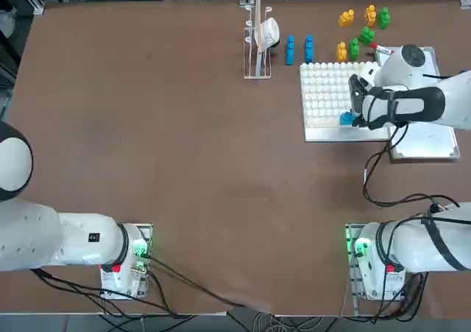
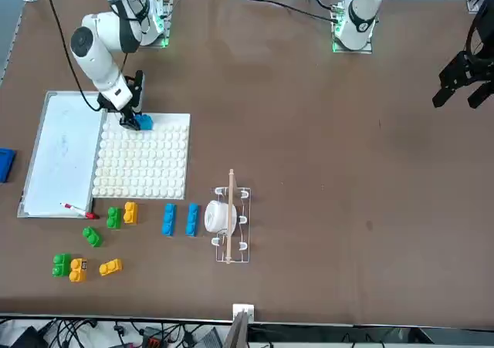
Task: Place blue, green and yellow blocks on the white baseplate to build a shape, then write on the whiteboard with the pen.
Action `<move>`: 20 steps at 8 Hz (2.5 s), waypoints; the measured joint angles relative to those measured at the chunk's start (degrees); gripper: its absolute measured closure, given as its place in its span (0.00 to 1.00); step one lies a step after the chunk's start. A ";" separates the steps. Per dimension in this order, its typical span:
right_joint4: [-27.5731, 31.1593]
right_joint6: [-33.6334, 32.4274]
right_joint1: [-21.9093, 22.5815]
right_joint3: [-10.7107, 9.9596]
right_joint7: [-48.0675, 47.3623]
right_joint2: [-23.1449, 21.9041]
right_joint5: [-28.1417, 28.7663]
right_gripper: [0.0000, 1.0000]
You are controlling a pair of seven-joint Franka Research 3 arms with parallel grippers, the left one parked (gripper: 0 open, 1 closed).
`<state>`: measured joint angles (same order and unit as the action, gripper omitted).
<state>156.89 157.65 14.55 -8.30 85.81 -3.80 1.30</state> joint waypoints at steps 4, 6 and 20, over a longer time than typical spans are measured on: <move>-0.09 0.99 0.15 -0.30 0.00 1.09 0.02 0.59; -0.48 1.53 0.24 -0.33 0.00 2.27 0.06 0.59; -0.48 4.25 -0.13 -1.02 -0.26 5.83 0.18 0.06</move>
<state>156.41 161.90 14.42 -9.32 85.55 2.03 1.49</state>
